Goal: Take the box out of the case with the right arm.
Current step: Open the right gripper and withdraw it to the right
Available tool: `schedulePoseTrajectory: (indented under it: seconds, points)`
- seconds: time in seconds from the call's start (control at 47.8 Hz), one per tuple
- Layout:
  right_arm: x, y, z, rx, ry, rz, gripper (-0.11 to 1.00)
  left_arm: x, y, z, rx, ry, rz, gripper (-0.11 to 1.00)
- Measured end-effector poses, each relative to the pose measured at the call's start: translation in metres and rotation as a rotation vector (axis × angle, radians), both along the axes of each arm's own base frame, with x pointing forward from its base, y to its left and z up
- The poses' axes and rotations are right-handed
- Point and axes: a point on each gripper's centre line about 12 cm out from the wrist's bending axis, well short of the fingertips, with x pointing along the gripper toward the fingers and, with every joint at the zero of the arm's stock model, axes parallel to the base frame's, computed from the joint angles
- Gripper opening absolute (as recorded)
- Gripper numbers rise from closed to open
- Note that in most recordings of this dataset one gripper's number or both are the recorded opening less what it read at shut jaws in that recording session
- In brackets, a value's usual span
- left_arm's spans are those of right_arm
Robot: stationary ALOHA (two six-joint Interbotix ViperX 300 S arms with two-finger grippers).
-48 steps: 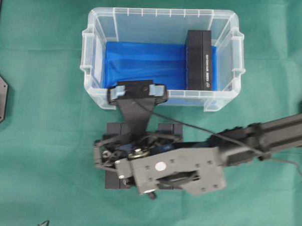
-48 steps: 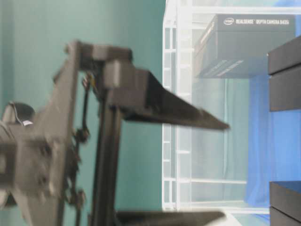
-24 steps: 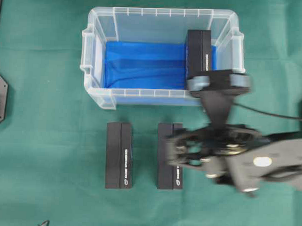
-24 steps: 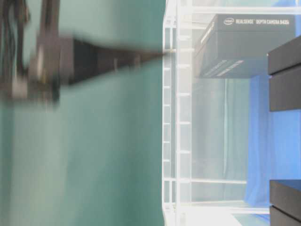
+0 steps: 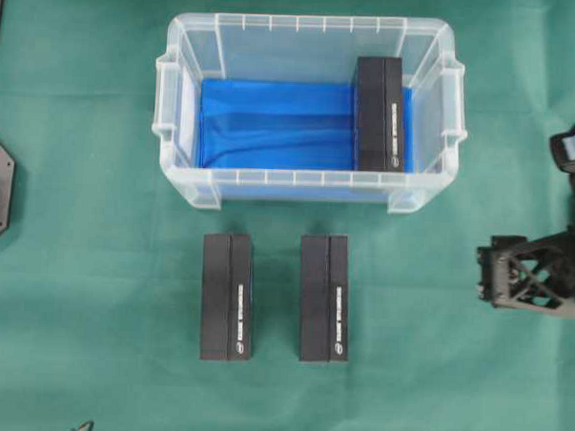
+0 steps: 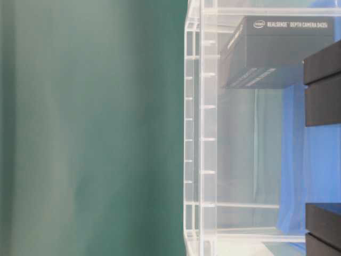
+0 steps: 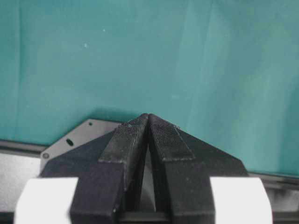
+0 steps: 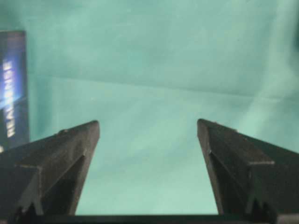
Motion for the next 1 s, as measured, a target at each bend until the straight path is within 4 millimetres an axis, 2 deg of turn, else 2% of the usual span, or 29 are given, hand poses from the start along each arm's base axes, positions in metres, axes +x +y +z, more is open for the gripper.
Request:
schedulePoseTrajectory:
  seconds: [0.146,0.293,0.481,0.753,0.878,1.003]
  points:
    - [-0.001,-0.009,0.001,-0.015,-0.006,0.01,0.87,-0.001,0.0,0.001,-0.001,-0.005,0.001,0.0]
    - [0.005,-0.029,0.001,-0.032,0.007,0.041,0.87,-0.001,0.0,0.0,-0.001,-0.003,0.003,0.0]
    - [0.01,-0.071,0.003,-0.047,0.0,0.076,0.87,-0.001,0.0,0.0,-0.001,-0.003,0.004,0.0]
    - [0.002,-0.133,0.008,-0.08,-0.019,0.057,0.87,-0.002,0.0,-0.002,-0.001,0.003,0.004,0.0]
    - [-0.002,-0.148,0.009,-0.08,-0.012,0.062,0.87,-0.002,0.0,-0.002,-0.001,0.003,0.004,0.0]
    - [-0.003,-0.153,0.008,-0.069,-0.004,0.067,0.87,-0.002,0.0,-0.002,-0.001,0.003,0.004,0.0]
